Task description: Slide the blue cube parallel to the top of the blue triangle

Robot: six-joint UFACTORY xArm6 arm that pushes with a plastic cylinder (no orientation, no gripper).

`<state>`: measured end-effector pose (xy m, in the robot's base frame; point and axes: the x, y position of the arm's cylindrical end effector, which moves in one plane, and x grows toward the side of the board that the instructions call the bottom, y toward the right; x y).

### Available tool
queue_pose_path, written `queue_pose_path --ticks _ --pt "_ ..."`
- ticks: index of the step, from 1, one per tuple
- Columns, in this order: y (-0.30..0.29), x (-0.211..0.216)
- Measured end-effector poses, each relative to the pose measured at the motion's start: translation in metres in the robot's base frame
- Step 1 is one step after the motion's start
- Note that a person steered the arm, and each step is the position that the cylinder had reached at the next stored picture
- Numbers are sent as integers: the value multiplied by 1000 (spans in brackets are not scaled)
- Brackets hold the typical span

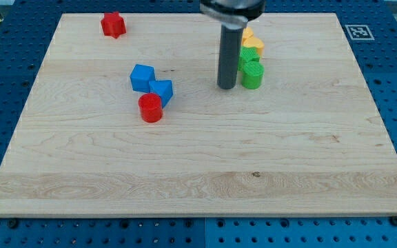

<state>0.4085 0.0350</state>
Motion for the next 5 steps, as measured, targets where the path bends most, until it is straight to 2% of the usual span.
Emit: queue_pose_path --ticks 1,3,5 --pt "-42 6" --pt "-160 -2" --pt "-194 -30"
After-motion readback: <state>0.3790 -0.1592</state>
